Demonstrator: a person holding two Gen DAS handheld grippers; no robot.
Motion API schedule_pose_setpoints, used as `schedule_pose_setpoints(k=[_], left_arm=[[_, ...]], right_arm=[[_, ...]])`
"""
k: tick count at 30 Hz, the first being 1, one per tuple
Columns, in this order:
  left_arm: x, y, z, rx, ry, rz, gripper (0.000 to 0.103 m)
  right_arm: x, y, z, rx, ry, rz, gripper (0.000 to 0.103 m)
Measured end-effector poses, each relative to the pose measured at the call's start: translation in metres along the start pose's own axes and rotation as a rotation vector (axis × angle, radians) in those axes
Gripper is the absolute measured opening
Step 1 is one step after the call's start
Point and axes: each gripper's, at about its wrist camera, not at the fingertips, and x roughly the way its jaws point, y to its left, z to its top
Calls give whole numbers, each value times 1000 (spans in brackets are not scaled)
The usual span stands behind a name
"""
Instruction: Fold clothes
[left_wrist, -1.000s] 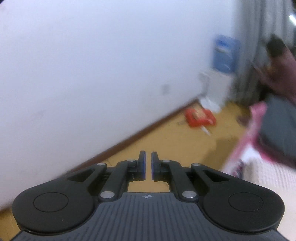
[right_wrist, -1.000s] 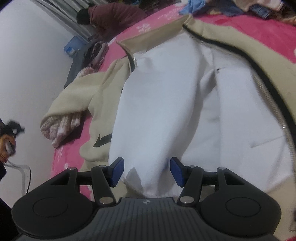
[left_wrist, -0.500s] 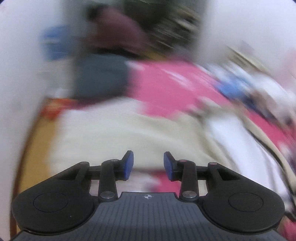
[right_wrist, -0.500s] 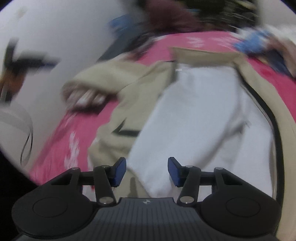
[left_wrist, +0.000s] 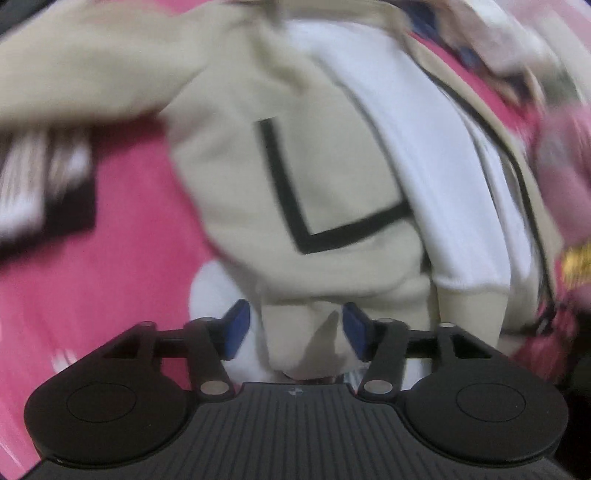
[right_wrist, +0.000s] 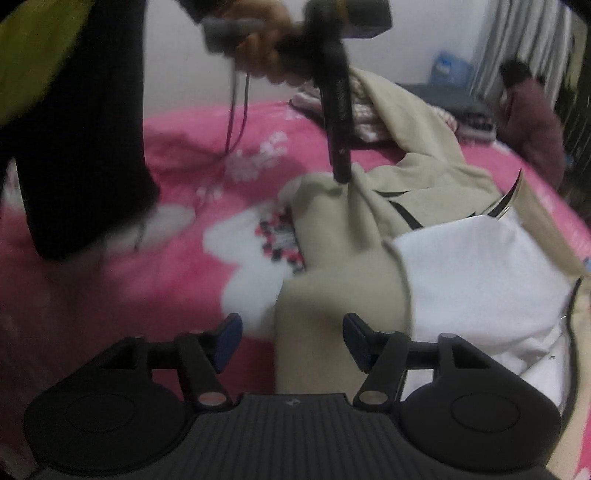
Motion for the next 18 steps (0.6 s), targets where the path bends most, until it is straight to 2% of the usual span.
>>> schedule_pose_setpoints(k=[2,3,4,5,6,8,12,15,17,18], left_arm=[[-1,2,-2,-41,1,-1,57],[-1,0,-3,-41,-6,8,58],[1,-2,-3,-35,-7,12,59],[3,-4,-3,-33,-1,11,60],[6,-6,-5,-35,13,7,60],[11,-12,-10,-28,37,6,60],[13,-20,-16,-8,58,11,63],[14,-17,-16,-30,65,10,63],[12,-14,-18,-45,68,11,64],[12,-14,-19,-46,69,11,64]], right_arm=[[8,9,-15,-85,-18,-58,63],[11,11,-21,-127,-26,-95,54],[13,9,-24,-139,-34,-120,38],[12,5,-25,-135,-43,-136,32],[11,-2,-24,-107,-50,-144,12],[0,-25,-21,42,-76,-149,9],[-31,-101,-37,553,-171,-95,8],[-29,-168,-89,1070,-200,-83,9],[-15,-203,-138,1414,-161,-11,12],[-11,-210,-152,1501,-160,31,11]])
